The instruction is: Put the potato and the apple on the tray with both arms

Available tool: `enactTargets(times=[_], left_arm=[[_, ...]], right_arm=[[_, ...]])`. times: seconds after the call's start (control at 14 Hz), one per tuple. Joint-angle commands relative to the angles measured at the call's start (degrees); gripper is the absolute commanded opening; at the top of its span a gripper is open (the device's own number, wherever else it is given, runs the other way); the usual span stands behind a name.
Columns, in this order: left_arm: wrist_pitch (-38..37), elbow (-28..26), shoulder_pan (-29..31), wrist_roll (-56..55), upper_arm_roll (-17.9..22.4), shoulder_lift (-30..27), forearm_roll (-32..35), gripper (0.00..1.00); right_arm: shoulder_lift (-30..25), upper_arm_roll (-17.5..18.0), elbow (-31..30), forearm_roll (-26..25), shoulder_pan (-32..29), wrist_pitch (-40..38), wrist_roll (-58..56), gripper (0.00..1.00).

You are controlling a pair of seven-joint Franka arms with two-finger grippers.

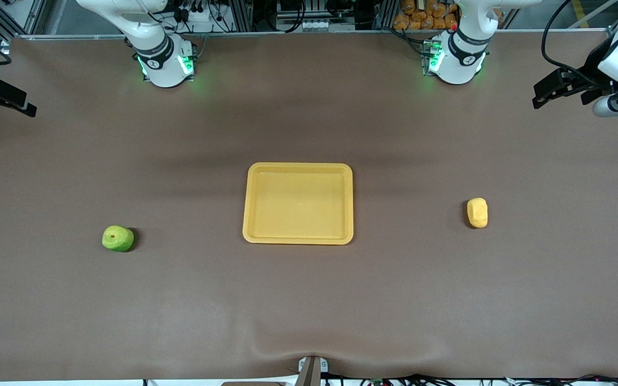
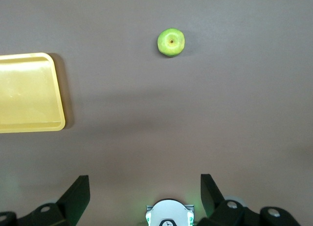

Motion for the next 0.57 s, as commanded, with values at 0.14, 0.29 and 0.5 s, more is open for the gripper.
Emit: enactTargets(times=[0.14,0.29,0.5], left_arm=[[-1.1,1.1,0.2,1.1,0.2,0.6,-1.3,1.00],[0.2,0.6,0.3,1.1,0.2,0.9,-1.3,1.00],[2.6,-0.9,0.5,1.1,0.3,2.3,-1.3,1.00]], right_arm=[[1.8,1.0,-0.6,0.9,-0.6,0.8,-3.2,1.00],[3.4,0.9,-0.6,3.8,-0.9,0.5,-2.5,1.00],[6.3,1.0,0.0,5.3,-0.3,0.7,3.3,1.00]])
